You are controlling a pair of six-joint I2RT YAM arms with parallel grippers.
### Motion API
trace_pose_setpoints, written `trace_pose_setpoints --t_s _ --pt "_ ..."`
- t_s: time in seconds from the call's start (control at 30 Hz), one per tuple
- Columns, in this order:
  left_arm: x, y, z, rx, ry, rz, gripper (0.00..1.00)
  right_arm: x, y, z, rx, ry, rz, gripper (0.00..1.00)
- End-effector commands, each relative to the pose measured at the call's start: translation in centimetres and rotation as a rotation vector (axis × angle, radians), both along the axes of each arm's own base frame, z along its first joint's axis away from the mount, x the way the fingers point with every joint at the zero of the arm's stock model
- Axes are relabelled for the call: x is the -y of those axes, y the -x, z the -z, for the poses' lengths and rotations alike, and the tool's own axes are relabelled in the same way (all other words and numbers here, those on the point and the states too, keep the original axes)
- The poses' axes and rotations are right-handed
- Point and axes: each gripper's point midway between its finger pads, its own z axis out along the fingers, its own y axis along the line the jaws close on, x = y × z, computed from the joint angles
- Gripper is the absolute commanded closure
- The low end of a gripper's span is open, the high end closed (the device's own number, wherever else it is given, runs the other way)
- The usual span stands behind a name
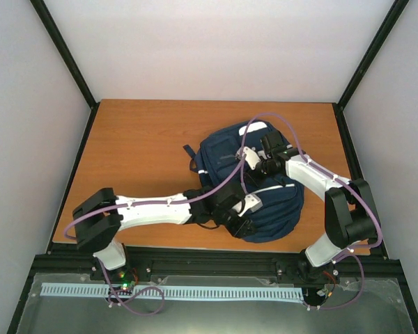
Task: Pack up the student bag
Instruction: Zip the student bag at the center of the board, then adjust the student bag at the center of the board.
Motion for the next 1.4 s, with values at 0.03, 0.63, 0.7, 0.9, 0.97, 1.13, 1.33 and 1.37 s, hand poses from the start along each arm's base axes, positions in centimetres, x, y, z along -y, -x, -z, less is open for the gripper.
trace_pose_setpoints --t_s 0.03,0.63,0.7,0.9,0.97,1.13,1.33,1.37 --pt "-1.3 -1.0 -6.7 0.177 0.066 0.010 0.53 2.3 0.8 1.0 -0.048 0.074 0.066 0.73" --pt "-15.7 -17.6 -7.2 0.176 -0.037 -0.791 0.22 15.1 -3.3 -9.5 0.271 -0.026 0.588 0.00" --pt "-16.6 -19.0 -6.3 0.131 -0.025 -0.840 0.24 15.7 -3.3 -9.0 0.242 -0.033 0.611 0.00" --pt "-18.1 -22.6 -2.7 0.036 -0.060 -0.936 0.39 15.5 -3.1 -6.7 0.158 -0.032 0.576 0.08" --pt "-18.5 -23.6 -1.4 0.011 -0.068 -0.966 0.46 15.4 -3.0 -6.2 0.145 -0.026 0.560 0.13" --pt "-17.7 -25.2 0.2 -0.007 -0.069 -0.947 0.47 15.2 -2.3 -5.1 0.119 -0.016 0.546 0.17" --pt "-17.4 -27.1 2.2 0.003 -0.132 -0.963 0.57 15.7 -2.3 -3.3 0.069 0.025 0.549 0.20" --pt "-17.4 -27.3 2.4 0.005 -0.137 -0.964 0.61 15.6 -2.3 -3.0 0.054 0.024 0.545 0.21"
